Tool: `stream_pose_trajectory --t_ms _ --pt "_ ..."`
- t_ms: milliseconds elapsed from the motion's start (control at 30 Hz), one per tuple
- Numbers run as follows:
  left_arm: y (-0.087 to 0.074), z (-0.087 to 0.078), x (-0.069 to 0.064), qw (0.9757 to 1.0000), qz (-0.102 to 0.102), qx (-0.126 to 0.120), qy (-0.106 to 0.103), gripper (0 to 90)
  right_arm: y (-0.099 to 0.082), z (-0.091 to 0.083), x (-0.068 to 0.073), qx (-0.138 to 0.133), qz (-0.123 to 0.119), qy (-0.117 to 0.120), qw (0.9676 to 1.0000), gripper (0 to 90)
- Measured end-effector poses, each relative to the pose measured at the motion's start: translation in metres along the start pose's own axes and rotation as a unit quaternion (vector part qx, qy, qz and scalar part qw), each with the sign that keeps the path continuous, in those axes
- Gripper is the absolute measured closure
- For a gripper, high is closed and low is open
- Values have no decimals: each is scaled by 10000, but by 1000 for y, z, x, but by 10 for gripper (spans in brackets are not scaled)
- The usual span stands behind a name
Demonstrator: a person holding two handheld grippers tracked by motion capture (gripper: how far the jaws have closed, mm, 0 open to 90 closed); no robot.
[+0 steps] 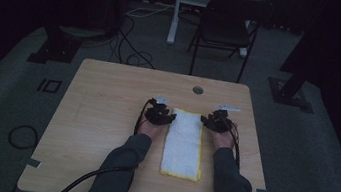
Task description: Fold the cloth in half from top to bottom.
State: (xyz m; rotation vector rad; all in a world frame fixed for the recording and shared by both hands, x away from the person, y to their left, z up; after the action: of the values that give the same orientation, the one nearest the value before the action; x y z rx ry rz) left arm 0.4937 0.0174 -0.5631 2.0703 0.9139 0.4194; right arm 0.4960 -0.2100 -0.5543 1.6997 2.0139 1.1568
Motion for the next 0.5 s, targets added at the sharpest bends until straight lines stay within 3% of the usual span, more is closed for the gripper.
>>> stream_pose_trajectory --t_ms 267,500 --pt "-1 8 -3 9999 -104 37 -5 550 -2 6 1 47 33 25 10000 564" --pt "0 11 -2 9996 -82 197 207 550 -3 12 3 124 25 9 9999 555"
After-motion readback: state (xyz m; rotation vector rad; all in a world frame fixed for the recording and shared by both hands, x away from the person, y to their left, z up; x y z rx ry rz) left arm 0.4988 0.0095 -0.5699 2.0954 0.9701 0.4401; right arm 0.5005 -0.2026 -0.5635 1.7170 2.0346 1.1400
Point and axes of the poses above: each handheld gripper's, and its own axes: z roughly forward along the jaws, y roughly out of its top, x roughly to its left, the point moved 4 cm from there along z, roughly forward along the jaws, and after that the axes turned 12 degrees about z, right-handed, at the moved point
